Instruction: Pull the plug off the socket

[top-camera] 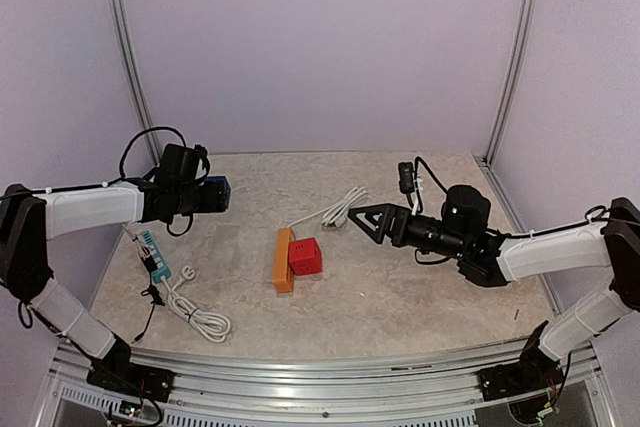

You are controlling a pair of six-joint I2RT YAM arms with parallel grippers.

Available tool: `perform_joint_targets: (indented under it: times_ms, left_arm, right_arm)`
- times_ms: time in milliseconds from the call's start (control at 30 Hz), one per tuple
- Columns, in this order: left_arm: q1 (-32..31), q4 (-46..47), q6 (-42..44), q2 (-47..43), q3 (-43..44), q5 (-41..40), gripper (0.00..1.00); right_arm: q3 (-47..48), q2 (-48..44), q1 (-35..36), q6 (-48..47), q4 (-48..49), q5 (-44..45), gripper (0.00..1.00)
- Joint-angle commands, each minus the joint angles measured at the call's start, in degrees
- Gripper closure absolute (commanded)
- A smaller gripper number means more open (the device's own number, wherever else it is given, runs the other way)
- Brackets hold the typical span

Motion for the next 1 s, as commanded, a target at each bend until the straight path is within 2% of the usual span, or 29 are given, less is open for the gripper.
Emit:
perform_joint_targets:
  times_ms: [0, 167, 400, 533, 567, 833, 967]
  left_arm:
    - [5.2, -3.5, -3.1, 7.1, 5.5, 5.2, 0.48]
    - [8.7, -6.3, -3.1, 16.2, 12.2, 5.8, 0.45]
    - [12.4, -7.3, -3.4, 23.0, 17.6, 7.7, 0.41]
    - [12.7, -9.2, -2.7, 24.8, 19.7, 7.6, 0.16]
    - [12.6, -9.3, -2.9, 24.6, 19.6, 7.5, 0.02]
    - [10.9, -11.7, -1.9, 19.1, 19.4, 4.4, 0.01]
    - [4.7, -10.8, 0.2, 14.0, 16.7, 4.8, 0.01]
  right_arm:
    - [-2.0, -2.6, -0.3, -2.8, -4.2, 1.3, 0.00]
    - [-4.1, -4.7, -0.3, -3.5, -5.6, 2.3, 0.00]
    - [-5.1, -7.9, -0.2, -5.3, -9.0, 3.3, 0.00]
    - [-4.7, -8.6, -0.3, -6.4, -10.7, 3.7, 0.00]
    - [-4.4, -8.6, -0.3, -6.5, -10.9, 3.7, 0.00]
    - [-3.3, -8.6, -0.3, -7.8, -12.4, 3.6, 0.00]
    - [-2.1, -8.8, -0.3, -10.8, -15.7, 4.6, 0.00]
